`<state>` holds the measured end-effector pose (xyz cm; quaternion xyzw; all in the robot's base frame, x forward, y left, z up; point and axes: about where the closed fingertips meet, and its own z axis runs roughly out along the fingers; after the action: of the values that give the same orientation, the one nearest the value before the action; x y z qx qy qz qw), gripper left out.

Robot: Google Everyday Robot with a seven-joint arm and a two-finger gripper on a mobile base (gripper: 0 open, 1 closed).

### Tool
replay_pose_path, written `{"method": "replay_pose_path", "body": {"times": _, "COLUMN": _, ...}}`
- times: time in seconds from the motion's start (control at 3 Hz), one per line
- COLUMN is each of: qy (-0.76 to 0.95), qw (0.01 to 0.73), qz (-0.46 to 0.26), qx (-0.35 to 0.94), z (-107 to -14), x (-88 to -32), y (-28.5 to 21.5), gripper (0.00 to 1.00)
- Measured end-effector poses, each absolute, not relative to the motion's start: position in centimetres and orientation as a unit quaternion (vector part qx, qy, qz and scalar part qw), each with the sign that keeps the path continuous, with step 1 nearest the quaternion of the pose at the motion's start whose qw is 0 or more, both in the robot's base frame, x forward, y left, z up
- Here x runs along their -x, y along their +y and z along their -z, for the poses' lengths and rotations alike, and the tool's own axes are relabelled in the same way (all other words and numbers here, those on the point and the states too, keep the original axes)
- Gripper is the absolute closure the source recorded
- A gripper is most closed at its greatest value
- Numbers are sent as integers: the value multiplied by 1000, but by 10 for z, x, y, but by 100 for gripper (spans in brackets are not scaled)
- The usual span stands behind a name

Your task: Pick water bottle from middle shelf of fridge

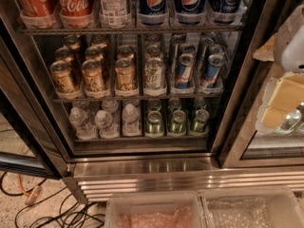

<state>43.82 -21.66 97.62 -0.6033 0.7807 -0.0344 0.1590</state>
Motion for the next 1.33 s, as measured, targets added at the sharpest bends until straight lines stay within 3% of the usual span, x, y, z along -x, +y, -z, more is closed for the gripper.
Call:
{"method": "replay_pose_path", "body": {"times": 0.67, "qy": 777, "qw": 170, "qz": 32, "qx": 606, "z": -973, "x": -440, "y": -212, "gripper": 0}}
{"method": "replay_pose_path", "body": {"times": 1.33, "qy": 760, "qw": 241, "qz": -80, "qx": 598, "z": -896, "x": -454, "y": -161, "gripper": 0}}
